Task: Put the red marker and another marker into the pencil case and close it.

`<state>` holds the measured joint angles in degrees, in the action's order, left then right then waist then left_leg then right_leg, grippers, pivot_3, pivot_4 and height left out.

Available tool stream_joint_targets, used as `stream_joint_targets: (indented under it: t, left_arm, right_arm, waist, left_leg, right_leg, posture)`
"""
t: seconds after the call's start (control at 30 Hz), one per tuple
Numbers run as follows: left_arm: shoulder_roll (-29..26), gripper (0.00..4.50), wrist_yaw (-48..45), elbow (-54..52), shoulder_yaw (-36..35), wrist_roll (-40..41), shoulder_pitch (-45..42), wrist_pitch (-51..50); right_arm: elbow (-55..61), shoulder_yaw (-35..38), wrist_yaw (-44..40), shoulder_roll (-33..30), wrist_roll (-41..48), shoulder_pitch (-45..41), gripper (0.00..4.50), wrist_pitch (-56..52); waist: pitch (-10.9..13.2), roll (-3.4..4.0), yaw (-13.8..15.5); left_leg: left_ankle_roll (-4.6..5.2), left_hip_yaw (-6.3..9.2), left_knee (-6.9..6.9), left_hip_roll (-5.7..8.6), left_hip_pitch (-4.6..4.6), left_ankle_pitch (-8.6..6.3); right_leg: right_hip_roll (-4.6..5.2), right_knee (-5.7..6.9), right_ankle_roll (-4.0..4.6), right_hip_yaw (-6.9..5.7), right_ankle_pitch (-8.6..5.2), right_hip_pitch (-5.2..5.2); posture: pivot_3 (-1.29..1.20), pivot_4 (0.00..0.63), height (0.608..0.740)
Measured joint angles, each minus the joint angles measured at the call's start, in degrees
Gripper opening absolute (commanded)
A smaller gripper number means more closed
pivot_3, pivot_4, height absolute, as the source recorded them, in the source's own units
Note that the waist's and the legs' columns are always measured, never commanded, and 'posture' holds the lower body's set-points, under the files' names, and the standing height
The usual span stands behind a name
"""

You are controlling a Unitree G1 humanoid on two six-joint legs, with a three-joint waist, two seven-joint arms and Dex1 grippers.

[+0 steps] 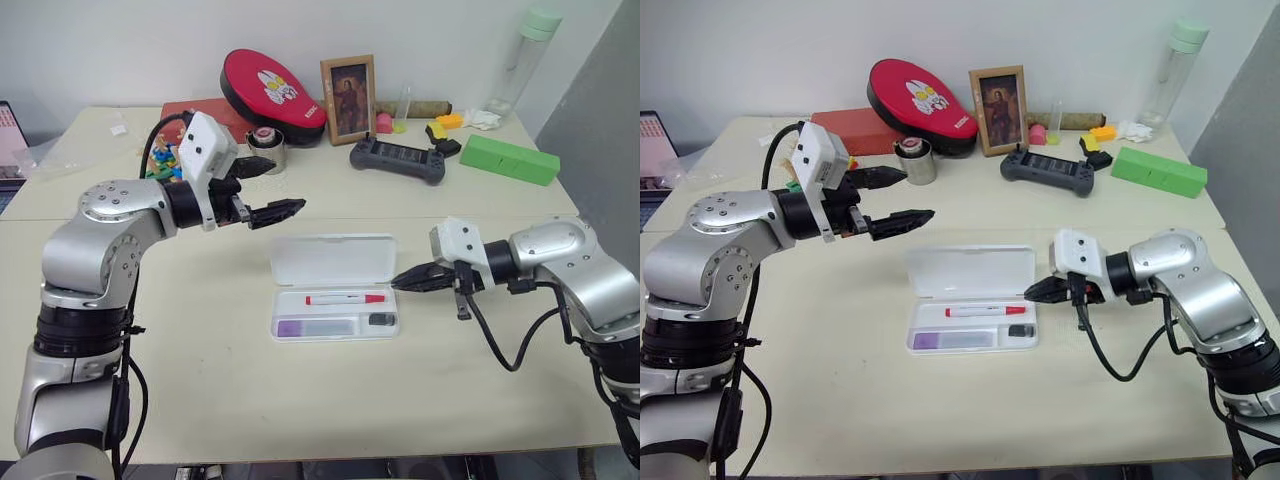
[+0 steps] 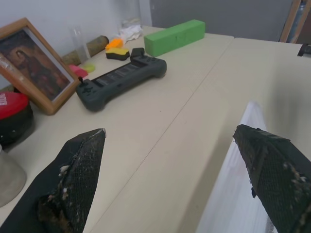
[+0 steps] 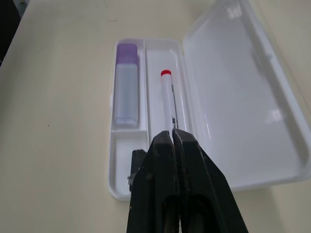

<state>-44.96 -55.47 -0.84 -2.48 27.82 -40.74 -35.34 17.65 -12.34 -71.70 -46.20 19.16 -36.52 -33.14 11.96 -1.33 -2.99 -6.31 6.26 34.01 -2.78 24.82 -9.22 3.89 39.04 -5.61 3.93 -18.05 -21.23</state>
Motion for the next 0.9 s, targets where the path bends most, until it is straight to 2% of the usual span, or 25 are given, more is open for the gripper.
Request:
stream_joint_targets:
  t: [0.1,0.3,0.57,0.6,0.67,0.77,0.9]
  left_arm:
    - [-0.18,4.13,-2.65,6.13,1.05,-1.94,-1.13,2.65]
    - [1.15,2.87,-6.91,19.74,3.67,-6.71,-4.70,8.60]
    - [4.86,1.31,-11.76,31.17,6.80,-11.12,-9.13,14.24]
    - [5.34,0.96,-12.26,32.39,6.88,-11.59,-9.63,14.75]
    - [6.01,0.59,-13.17,34.87,7.22,-12.66,-10.52,15.98]
    - [6.98,0.13,-14.99,39.18,8.47,-14.52,-12.79,17.80]
    - [7.72,0.13,-18.36,42.44,10.42,-16.74,-14.52,19.57]
  right_arm:
    - [-0.21,0.21,0.75,0.03,0.06,-0.60,0.02,-0.16]
    - [-0.55,0.83,1.88,0.02,0.44,-1.25,0.02,-1.05]
    - [-0.55,2.20,2.76,0.03,1.95,-3.61,0.02,-2.57]
    - [-0.55,2.20,3.05,0.04,2.29,-3.73,0.02,-2.80]
    - [-0.54,2.23,3.20,0.04,2.48,-3.82,0.02,-3.54]
    - [-0.52,2.24,3.31,-0.01,2.64,-4.10,0.02,-4.13]
    - [-0.52,2.20,3.52,-0.39,2.26,-4.68,0.02,-4.19]
  waist:
    - [0.00,0.00,0.01]
    - [0.00,0.00,0.05]
    - [0.00,0.00,0.01]
    - [0.00,0.00,-0.01]
    - [0.00,0.00,-0.07]
    - [0.00,0.00,-0.10]
    - [0.00,0.00,-0.17]
  left_leg:
    - [0.00,-0.01,0.00,0.00,0.00,0.00]
    - [0.00,-0.01,-0.01,0.00,0.01,0.00]
    - [0.00,-0.01,-0.02,0.00,0.01,0.00]
    - [0.00,-0.01,-0.02,0.00,0.01,0.00]
    - [0.00,-0.01,-0.03,0.00,0.01,0.00]
    - [0.00,-0.01,-0.03,0.00,0.02,0.00]
    - [0.00,-0.01,-0.04,0.00,0.02,0.00]
  right_leg:
    - [0.00,0.00,0.00,0.00,0.00,0.00]
    - [0.00,0.00,0.00,-0.02,0.00,-0.01]
    - [0.00,0.02,0.00,-0.02,0.00,-0.02]
    - [0.00,0.02,0.00,-0.01,0.00,-0.04]
    - [0.00,0.02,0.00,-0.02,0.00,-0.04]
    - [0.00,0.02,0.00,-0.02,0.00,-0.04]
    - [0.00,0.03,0.00,-0.02,0.00,-0.06]
  posture:
    - [0.00,0.150,0.740]
    - [0.00,0.150,0.740]
    - [0.00,0.150,0.740]
    - [0.00,0.150,0.740]
    - [0.00,0.150,0.740]
    - [0.00,0.150,0.740]
    - [0.00,0.150,0.740]
